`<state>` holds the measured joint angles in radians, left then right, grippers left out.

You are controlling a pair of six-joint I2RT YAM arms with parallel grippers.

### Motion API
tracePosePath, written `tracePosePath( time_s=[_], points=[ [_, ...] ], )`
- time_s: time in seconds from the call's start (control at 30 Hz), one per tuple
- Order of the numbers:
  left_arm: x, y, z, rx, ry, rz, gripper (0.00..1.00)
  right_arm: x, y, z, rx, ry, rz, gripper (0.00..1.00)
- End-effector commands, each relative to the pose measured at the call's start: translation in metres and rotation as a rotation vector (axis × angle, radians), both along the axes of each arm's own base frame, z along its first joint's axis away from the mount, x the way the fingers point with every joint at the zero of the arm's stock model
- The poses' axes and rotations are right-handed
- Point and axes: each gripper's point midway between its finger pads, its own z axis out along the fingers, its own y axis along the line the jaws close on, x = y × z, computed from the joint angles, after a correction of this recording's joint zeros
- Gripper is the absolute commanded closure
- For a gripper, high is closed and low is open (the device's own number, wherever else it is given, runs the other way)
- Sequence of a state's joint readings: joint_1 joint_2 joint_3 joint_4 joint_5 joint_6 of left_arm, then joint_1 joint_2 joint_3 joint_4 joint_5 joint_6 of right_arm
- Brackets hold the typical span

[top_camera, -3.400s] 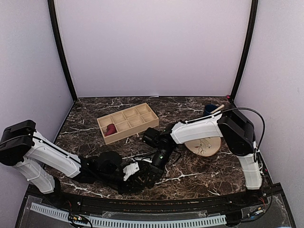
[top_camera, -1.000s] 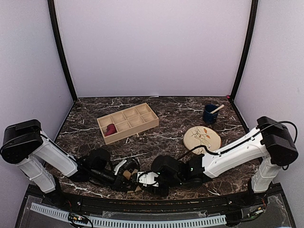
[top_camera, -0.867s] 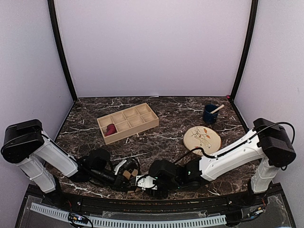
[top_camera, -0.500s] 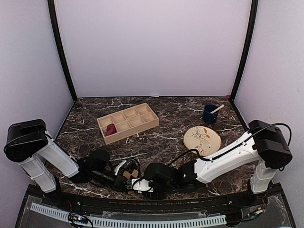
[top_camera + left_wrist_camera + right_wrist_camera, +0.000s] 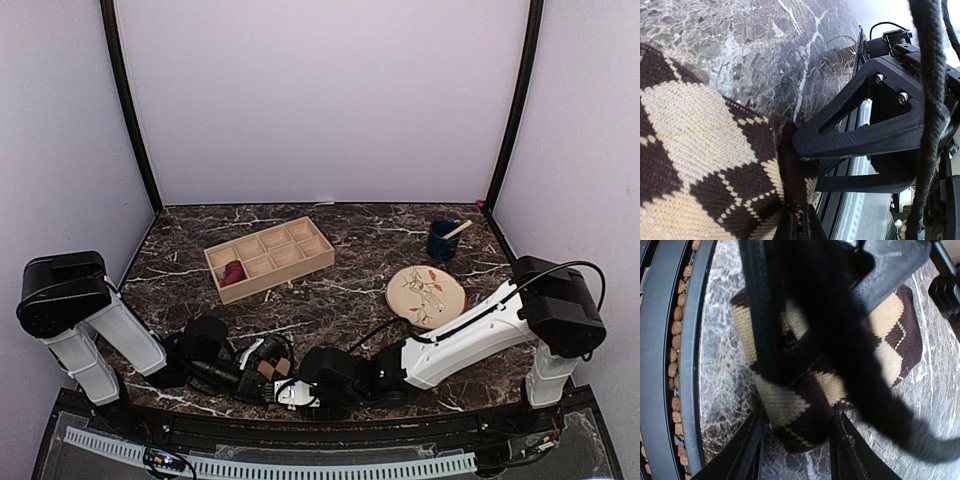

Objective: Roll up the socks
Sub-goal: Roll the sock at the corner of the board.

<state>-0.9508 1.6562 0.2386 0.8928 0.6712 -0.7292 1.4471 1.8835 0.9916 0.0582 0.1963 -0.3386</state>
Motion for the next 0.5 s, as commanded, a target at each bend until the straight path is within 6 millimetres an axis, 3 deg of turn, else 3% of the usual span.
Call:
tracePosePath(
  time_s=[0.0, 0.17, 0.4, 0.47],
  points=[
    [-0.005, 0.0, 0.001, -0.024, 0.024, -0.021, 1.0, -0.007, 0.007, -0.006, -0.005, 0.002, 0.032, 0.64],
    [-0.006, -0.001, 0.001, -0.041, 0.038, -0.029, 1.0, -0.01, 0.005, -0.018, -0.052, 0.01, 0.058, 0.83],
    [-0.004, -0.001, 0.003, -0.045, 0.04, -0.02, 1.0, -0.012, -0.001, -0.026, -0.088, 0.048, 0.058, 0.94],
    [-0.002, 0.0, 0.004, -0.044, 0.037, -0.008, 0.91, -0.011, -0.002, -0.025, -0.087, 0.06, 0.052, 0.96]
  ],
)
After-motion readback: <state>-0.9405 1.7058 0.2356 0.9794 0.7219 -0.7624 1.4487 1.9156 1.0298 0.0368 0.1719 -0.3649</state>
